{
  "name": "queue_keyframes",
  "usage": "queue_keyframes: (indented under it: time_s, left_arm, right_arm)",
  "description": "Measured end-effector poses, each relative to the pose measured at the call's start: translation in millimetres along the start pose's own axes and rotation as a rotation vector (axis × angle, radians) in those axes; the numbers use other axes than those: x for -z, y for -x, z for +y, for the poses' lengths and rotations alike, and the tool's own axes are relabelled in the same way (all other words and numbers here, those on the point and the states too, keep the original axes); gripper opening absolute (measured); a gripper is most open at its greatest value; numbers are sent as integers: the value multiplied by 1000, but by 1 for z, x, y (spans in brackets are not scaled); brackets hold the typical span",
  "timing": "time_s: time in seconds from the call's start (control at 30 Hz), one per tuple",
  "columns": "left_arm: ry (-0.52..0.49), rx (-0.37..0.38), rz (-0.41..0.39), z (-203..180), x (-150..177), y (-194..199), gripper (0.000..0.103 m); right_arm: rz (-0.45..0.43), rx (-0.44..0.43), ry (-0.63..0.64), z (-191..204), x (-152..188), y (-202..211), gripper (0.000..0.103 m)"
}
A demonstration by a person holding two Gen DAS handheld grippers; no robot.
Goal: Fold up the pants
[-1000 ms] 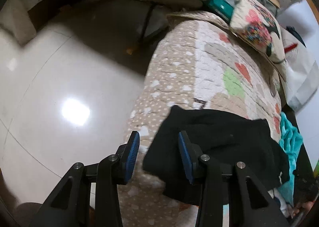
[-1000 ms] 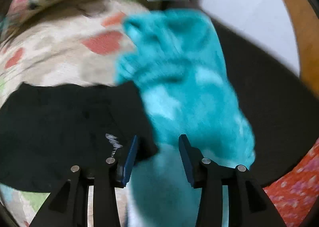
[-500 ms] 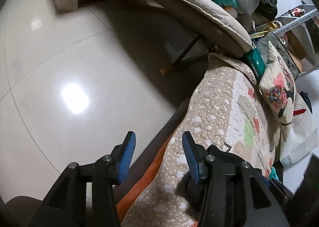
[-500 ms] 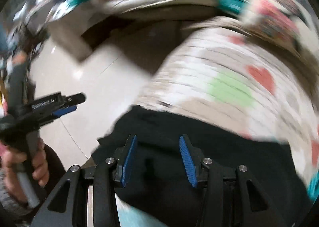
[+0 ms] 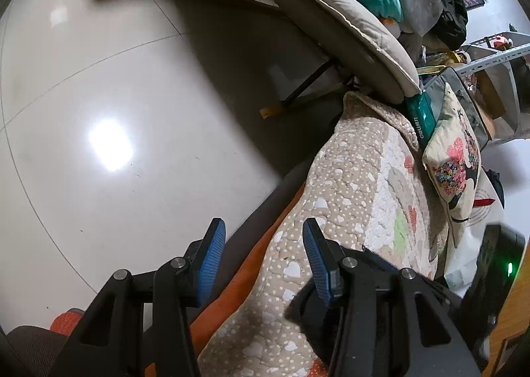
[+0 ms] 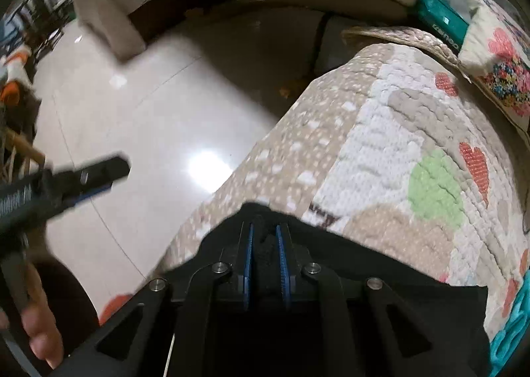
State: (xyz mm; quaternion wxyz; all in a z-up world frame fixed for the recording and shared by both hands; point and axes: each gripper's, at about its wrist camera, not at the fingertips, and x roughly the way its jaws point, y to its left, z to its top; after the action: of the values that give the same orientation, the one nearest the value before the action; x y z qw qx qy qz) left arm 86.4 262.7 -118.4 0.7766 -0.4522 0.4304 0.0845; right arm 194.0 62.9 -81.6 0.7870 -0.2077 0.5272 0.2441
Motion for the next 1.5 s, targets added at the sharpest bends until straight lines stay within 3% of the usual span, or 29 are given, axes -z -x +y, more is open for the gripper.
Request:
queue_keyframes:
  time_s: [0.1, 0.2, 0.27, 0.33, 0.43, 0.6, 0.67, 0.77, 0.87, 0.9, 0.93, 0.97, 1.0, 1.03, 1.07, 1.3, 1.5]
  left_arm:
    - [-5, 0, -3, -2, 1, 0, 48]
    - [-14, 0, -2, -2, 1, 1, 48]
    - [-20, 2, -1, -3, 3, 1, 48]
    - [-37, 2, 12, -6, 7, -1, 48]
    - [-58, 19, 58, -13, 19, -7, 51]
    - [-61, 60, 185, -21, 48, -30, 55]
    - [-97, 58, 196, -29, 54, -35, 56]
    - [-146, 52, 188, -39, 60, -39, 67]
    - [-198, 17, 218, -46, 66, -50, 68]
    - [-212, 12, 227, -48, 67, -52, 66]
    - [-231, 32, 241, -50, 67, -52, 58]
    - [-237, 76, 256, -51, 67, -51, 36]
    - [-243, 115, 266, -52, 66, -49, 18]
    - [-253, 136, 264, -55, 66, -46, 16]
    - [-267, 146, 251, -57, 66, -42, 14]
    - [-330, 243, 223, -88, 73, -15, 11]
    - [-436, 281, 263, -142, 110, -9, 11]
  right_arm:
    - [-1, -33, -57, -3, -13, -6, 15]
    - [17, -159, -158, -19, -22, -15, 22]
    - [0, -249, -244, -34, -25, -11, 36]
    - [-27, -283, -300, -45, -24, 0, 49]
    - [-43, -222, -289, -53, -25, 11, 53]
    - [42, -162, -196, -45, -32, 3, 56]
    - [95, -147, -150, -34, -38, -9, 60]
    - [155, -88, -48, -12, -39, -26, 62]
    - [209, -25, 30, 8, -42, -43, 62]
    - [228, 22, 71, 16, -41, -50, 62]
    - [229, 85, 116, 24, -40, -53, 47]
    - [229, 126, 142, 28, -40, -54, 34]
    - [224, 128, 143, 30, -40, -52, 30]
    - [215, 114, 132, 30, -40, -49, 14]
    - [207, 80, 102, 27, -40, -44, 10]
    - [96, 44, -27, -2, -29, 8, 8]
    - [-2, 6, -171, -59, 7, 59, 8]
